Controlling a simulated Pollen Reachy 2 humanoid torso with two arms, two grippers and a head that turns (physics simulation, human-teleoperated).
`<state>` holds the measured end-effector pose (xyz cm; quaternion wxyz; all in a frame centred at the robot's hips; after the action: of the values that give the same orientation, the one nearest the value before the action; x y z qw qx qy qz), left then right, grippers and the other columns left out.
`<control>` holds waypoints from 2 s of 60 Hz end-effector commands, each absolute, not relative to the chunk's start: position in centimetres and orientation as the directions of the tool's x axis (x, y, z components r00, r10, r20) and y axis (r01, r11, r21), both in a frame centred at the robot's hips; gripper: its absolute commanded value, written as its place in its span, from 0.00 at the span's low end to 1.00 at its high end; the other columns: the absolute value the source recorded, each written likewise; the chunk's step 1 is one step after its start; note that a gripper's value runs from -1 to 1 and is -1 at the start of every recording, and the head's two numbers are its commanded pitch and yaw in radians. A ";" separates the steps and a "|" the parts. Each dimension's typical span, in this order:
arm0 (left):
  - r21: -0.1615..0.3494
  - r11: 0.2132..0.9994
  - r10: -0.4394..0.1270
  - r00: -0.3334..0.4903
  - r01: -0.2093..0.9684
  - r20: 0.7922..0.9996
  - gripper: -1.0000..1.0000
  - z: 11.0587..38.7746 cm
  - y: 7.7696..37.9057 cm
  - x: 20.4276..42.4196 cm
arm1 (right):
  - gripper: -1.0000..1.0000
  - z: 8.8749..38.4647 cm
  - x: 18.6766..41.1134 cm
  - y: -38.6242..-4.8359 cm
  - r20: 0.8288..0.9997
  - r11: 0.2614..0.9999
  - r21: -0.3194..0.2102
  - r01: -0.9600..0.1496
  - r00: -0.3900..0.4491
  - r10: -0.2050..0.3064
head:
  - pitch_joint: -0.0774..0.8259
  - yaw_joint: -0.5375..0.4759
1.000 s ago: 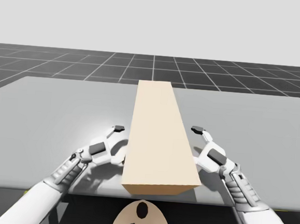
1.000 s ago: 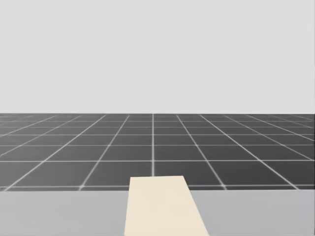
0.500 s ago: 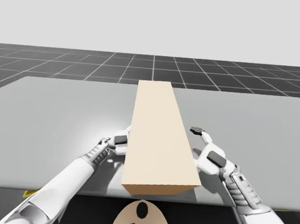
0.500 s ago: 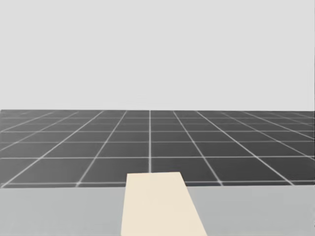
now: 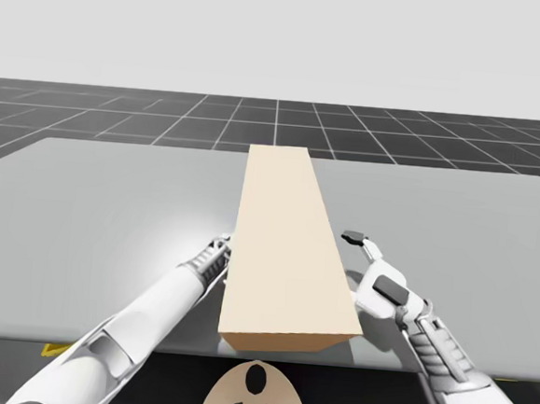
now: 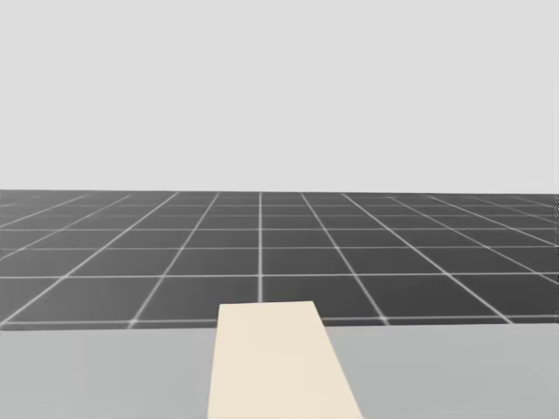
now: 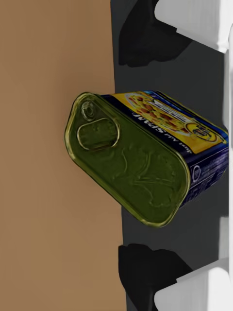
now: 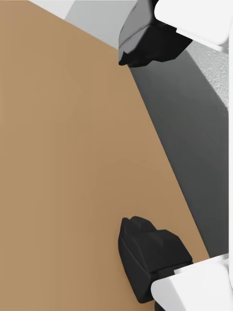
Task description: Retrieve the object from inside the box.
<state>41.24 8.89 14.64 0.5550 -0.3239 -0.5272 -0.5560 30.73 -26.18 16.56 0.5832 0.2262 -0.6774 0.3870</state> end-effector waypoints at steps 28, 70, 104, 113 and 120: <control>0.143 0.013 -0.226 -0.136 0.990 0.965 1.00 13.2 4.9 41.5 | 0.00 16.9 30.5 -25.8 0.965 0.580 -0.261 -0.772 -0.231 0.127 | 0.11 0.47; 0.216 0.264 -0.237 -0.154 0.940 0.959 1.00 17.3 21.8 39.2 | 0.00 17.1 30.6 -26.1 0.967 0.590 -0.251 -0.767 -0.226 0.117 | 0.10 0.48; 0.234 0.483 -0.196 -0.157 0.844 0.968 1.00 21.7 32.1 36.9 | 0.00 17.2 30.7 -26.4 0.969 0.599 -0.244 -0.763 -0.223 0.110 | 0.08 0.48; 0.255 0.544 -0.198 -0.172 0.800 0.965 1.00 24.5 33.8 38.0 | 0.00 17.2 30.7 -26.5 0.969 0.600 -0.243 -0.762 -0.224 0.109 | 0.09 0.48; 0.263 0.583 -0.187 -0.188 0.769 0.964 1.00 27.2 34.8 38.9 | 0.00 17.2 30.8 -26.5 0.968 0.601 -0.244 -0.761 -0.225 0.109 | 0.08 0.48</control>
<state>37.33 33.59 22.39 0.6202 -0.2488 -0.6173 -0.4152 30.73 -27.00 16.96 0.5849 0.2269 -0.6815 0.3768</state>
